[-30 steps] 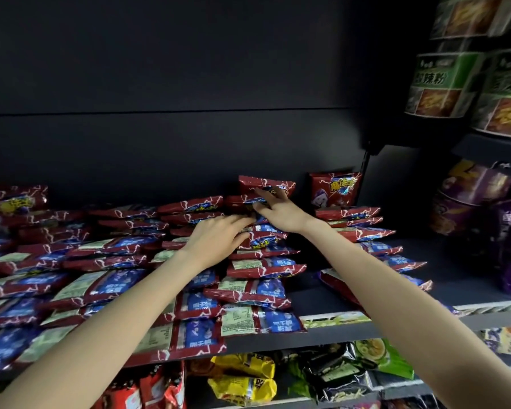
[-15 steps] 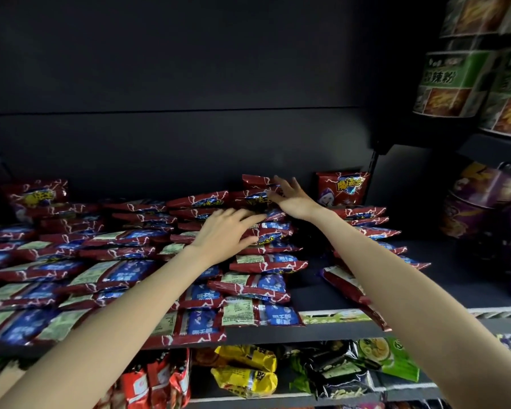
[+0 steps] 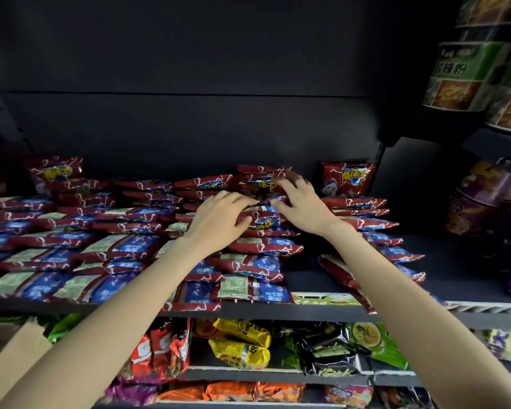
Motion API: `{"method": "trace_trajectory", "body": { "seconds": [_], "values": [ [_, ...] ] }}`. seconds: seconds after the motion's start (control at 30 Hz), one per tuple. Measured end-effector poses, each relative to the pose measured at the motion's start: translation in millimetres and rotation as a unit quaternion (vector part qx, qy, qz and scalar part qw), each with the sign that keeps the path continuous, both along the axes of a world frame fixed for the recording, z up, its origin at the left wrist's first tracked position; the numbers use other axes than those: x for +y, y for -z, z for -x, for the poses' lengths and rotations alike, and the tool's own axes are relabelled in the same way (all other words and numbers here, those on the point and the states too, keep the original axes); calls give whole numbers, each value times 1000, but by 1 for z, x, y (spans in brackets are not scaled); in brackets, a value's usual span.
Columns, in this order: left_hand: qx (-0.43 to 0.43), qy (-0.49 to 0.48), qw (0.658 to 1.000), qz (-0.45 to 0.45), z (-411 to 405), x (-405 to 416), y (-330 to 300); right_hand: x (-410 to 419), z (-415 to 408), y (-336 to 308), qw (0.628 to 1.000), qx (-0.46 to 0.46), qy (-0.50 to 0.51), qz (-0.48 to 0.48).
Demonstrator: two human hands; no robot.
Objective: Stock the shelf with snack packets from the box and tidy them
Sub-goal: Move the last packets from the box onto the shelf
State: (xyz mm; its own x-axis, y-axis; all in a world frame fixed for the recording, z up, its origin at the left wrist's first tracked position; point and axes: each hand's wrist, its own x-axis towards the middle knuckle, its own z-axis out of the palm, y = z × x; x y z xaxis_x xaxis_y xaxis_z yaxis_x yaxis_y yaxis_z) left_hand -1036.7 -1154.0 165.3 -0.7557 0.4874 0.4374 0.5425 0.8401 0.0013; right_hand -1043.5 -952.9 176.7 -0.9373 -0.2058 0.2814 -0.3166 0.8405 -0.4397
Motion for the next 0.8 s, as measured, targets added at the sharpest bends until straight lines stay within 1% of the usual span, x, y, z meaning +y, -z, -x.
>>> {"method": "trace_trajectory", "body": {
  "seconds": [0.1,0.2,0.3,0.37,0.43,0.5,0.57,0.67,0.8],
  "values": [
    [25,-11,997,-76,-36,-7,-6,-1,-45,7,997,73,-21,29],
    [95,-18,987,-131,-74,-25,-5,-16,-83,14,986,151,-41,58],
    [165,-37,979,-116,-114,-59,3,-43,-111,17,966,250,-62,20],
    [181,-46,978,-91,-142,-83,9,-62,-127,20,951,297,-85,-6],
    [157,-69,983,-58,-178,-115,16,-89,-144,27,942,312,-124,-13],
    [100,-108,989,-31,-216,-150,22,-120,-161,37,941,288,-176,-6],
    [40,-157,987,-16,-259,-192,30,-158,-178,49,939,254,-231,-1],
    [-40,-226,973,-23,-319,-264,43,-219,-204,63,937,199,-286,-4],
    [-151,-274,950,-19,-385,-370,64,-305,-236,82,933,91,-346,-28]
  ]
}}
